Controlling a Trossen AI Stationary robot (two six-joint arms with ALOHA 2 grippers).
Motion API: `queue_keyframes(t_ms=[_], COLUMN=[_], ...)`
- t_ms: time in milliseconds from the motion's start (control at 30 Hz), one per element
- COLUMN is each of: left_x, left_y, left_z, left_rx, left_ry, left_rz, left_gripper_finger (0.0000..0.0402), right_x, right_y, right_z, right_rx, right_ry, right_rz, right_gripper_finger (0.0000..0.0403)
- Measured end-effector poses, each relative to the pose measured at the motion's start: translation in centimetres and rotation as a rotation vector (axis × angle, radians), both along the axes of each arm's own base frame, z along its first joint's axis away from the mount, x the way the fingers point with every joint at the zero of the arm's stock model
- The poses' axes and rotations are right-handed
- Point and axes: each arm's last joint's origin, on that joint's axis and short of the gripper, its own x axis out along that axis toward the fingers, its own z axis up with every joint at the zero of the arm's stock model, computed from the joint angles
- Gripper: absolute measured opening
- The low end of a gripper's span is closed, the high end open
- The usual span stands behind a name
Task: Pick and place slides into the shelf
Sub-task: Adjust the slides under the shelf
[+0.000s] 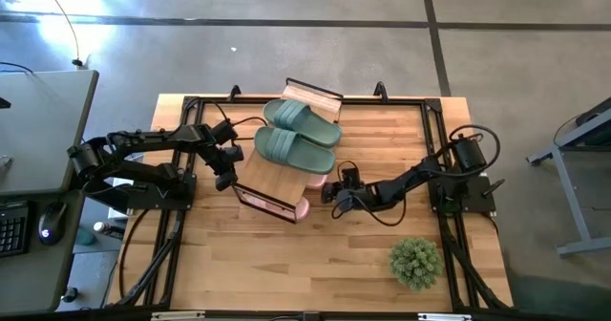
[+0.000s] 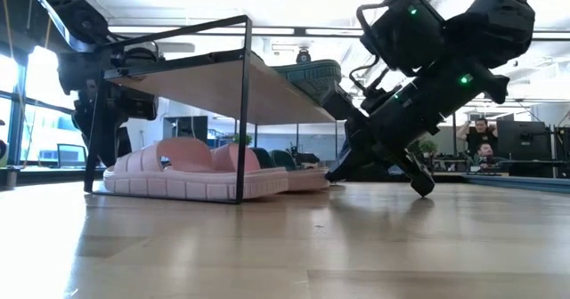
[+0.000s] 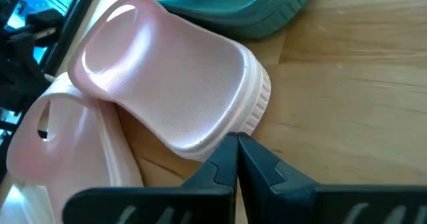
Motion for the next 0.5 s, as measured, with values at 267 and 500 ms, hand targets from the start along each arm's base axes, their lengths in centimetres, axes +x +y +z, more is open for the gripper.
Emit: queue_keyframes(t_ms=[267, 500], left_x=[0.02, 0.02], left_y=[0.01, 0.01], left_z=[0.01, 0.01], left_rx=[-0.001, -0.001], left_ry=[-0.003, -0.004], left_rz=[-0.001, 0.0], left_gripper_finger=[0.0, 0.0], right_x=[0.27, 0.35], right_y=[0.21, -0.05], right_z=[0.16, 0.15], right_rx=[0.003, 0.01], right_ry=[0.004, 0.011], right_rz=[0.083, 0.102], right_gripper_finger=[0.0, 0.0])
